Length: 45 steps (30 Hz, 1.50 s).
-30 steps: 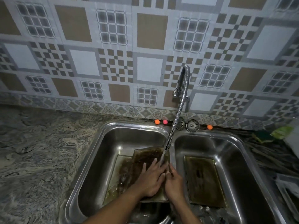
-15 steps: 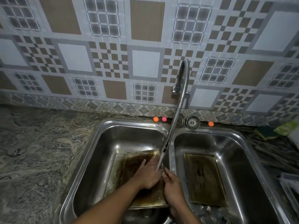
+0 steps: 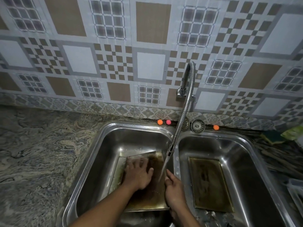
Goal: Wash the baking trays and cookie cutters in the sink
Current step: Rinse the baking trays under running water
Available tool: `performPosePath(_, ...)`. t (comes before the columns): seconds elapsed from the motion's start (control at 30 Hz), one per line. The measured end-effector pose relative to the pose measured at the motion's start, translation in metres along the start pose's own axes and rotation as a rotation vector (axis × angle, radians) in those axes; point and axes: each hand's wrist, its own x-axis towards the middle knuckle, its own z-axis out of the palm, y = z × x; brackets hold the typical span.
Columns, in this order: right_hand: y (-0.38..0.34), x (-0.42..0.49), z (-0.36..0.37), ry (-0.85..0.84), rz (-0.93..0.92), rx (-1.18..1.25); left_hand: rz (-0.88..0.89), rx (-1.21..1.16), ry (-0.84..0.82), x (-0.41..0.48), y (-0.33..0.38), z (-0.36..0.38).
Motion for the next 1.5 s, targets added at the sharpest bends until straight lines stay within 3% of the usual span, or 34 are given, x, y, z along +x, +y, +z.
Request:
performPosePath(0.17, -0.004, 0.008, 0.007, 0.005, 0.035, 0.182, 0.38, 0.142, -0.128, -0.033, 0.029, -0.003)
performPosePath(0.33, -0.013, 0.019, 0.005, 0.015, -0.007, 0.219, 0.484, 0.144, -0.206, -0.044, 0.012, -0.018)
performPosePath(0.43, -0.014, 0.023, 0.009, 0.038, -0.049, 0.215, 0.417, 0.189, -0.158, -0.05, 0.006, -0.029)
performPosePath(0.53, -0.023, 0.023, 0.012, 0.115, -0.099, 0.18, 0.168, 0.189, -0.043, -0.061, 0.007, -0.032)
performPosePath(0.6, -0.035, 0.022, 0.011, 0.139, -0.138, 0.162, 0.096, 0.186, 0.071, -0.07, 0.008, -0.031)
performPosePath(0.73, -0.04, 0.03, 0.015, 0.186, -0.19, 0.162, 0.3, 0.151, 0.248, -0.086, 0.018, -0.02)
performPosePath(0.83, -0.03, 0.038, 0.023, 0.134, -0.173, 0.152, 0.484, -0.018, 0.18, -0.087, 0.025, -0.018)
performPosePath(0.93, -0.025, 0.042, 0.02, 0.109, -0.173, 0.196, 0.492, -0.093, 0.169, -0.077, 0.021, -0.017)
performPosePath(1.17, -0.019, 0.022, 0.011, -0.003, -0.132, 0.2, 0.3, 0.013, 0.26, -0.024, -0.001, -0.024)
performPosePath(1.3, -0.012, 0.014, 0.014, -0.119, -0.12, 0.171, 0.064, -0.022, 0.276, 0.005, -0.014, -0.033)
performPosePath(1.5, -0.021, 0.012, 0.017, -0.127, -0.148, 0.218, 0.315, -0.225, 0.127, -0.009, 0.016, -0.027)
